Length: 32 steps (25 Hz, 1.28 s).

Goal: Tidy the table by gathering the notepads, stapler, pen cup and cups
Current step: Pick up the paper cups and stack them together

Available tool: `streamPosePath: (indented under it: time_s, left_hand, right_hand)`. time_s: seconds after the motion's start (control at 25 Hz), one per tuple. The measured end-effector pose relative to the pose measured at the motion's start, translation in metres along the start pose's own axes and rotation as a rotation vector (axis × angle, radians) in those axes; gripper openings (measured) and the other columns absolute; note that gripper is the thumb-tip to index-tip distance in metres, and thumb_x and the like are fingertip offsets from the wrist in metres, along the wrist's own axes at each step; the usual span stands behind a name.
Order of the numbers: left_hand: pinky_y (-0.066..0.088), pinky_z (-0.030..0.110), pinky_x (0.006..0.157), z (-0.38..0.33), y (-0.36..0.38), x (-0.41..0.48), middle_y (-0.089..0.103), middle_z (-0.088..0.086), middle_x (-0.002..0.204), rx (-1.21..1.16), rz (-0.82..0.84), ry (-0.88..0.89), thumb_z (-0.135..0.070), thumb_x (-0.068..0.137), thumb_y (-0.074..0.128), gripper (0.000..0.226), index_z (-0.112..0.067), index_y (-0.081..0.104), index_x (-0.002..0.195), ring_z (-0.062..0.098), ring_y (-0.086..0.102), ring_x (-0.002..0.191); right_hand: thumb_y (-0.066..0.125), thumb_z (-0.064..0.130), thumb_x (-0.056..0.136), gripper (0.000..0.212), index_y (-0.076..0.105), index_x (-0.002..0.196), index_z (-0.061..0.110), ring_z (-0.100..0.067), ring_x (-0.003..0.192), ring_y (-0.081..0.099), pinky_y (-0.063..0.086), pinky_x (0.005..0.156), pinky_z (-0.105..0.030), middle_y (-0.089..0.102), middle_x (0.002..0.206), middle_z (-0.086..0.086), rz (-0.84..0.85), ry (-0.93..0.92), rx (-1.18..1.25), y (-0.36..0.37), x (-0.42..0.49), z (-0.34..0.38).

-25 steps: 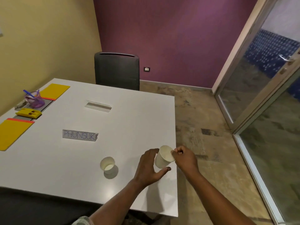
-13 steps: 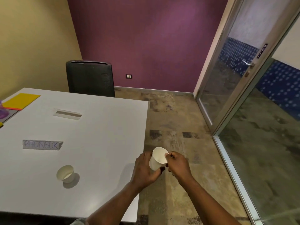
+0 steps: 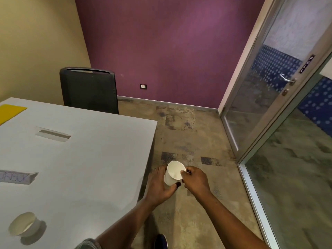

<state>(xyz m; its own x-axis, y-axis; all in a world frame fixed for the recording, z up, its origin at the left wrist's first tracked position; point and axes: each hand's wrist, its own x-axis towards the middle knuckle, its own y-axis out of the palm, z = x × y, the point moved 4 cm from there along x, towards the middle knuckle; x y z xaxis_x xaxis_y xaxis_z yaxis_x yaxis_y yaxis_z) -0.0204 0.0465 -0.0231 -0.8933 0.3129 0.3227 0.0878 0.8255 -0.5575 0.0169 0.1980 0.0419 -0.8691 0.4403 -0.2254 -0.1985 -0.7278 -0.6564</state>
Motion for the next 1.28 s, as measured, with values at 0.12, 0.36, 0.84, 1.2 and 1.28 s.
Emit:
streamPosePath:
  time_s: [0.12,0.36,0.84,1.2,1.28]
  left_hand:
    - [0.055,0.036,0.088,0.015,0.023,0.057,0.06,-0.01,0.12,0.031,0.006,-0.041,-0.061,0.07,0.077,0.075,-0.022,0.051,0.129,0.009,0.057,0.108]
    - [0.053,0.031,0.085,0.043,0.035,0.173,0.062,-0.007,0.12,0.082,-0.04,-0.041,-0.058,0.071,0.078,0.069,-0.024,0.053,0.125,0.008,0.056,0.104]
    - [0.042,0.034,0.103,0.169,0.057,0.323,0.047,-0.004,0.143,0.456,0.131,-0.561,-0.065,0.084,0.056,0.065,-0.032,0.042,0.139,0.017,0.048,0.123]
    - [0.043,0.043,0.106,0.224,0.071,0.365,0.043,0.008,0.144,0.444,0.217,-1.099,-0.055,0.085,0.063,0.072,-0.021,0.042,0.144,0.029,0.045,0.131]
    - [0.044,0.043,0.104,0.235,0.069,0.372,0.043,0.008,0.142,0.436,0.197,-1.171,-0.053,0.083,0.065,0.067,-0.022,0.045,0.139,0.029,0.044,0.13]
  right_hand:
    - [0.058,0.024,0.091,0.021,0.074,0.101,0.015,-0.026,0.085,0.071,0.055,0.074,-0.031,0.077,0.096,-0.008,0.022,-0.018,-0.073,-0.01,0.068,0.012]
    - [0.058,0.021,0.088,0.024,0.074,0.103,0.011,-0.033,0.092,0.07,0.055,0.08,-0.035,0.076,0.1,-0.013,0.056,-0.046,-0.12,-0.021,0.199,0.046]
    - [0.057,0.022,0.089,0.024,0.074,0.103,0.013,-0.029,0.088,0.07,0.055,0.073,-0.032,0.076,0.097,-0.01,0.246,-0.282,-0.194,-0.002,0.434,0.118]
    - [0.059,0.019,0.088,0.019,0.073,0.093,0.006,-0.034,0.08,0.068,0.057,0.073,-0.039,0.074,0.085,-0.015,0.474,-0.517,-0.275,0.014,0.584,0.191]
    - [0.059,0.02,0.089,0.021,0.074,0.096,0.008,-0.031,0.08,0.068,0.054,0.07,-0.035,0.074,0.086,-0.013,0.53,-0.569,-0.306,0.03,0.603,0.208]
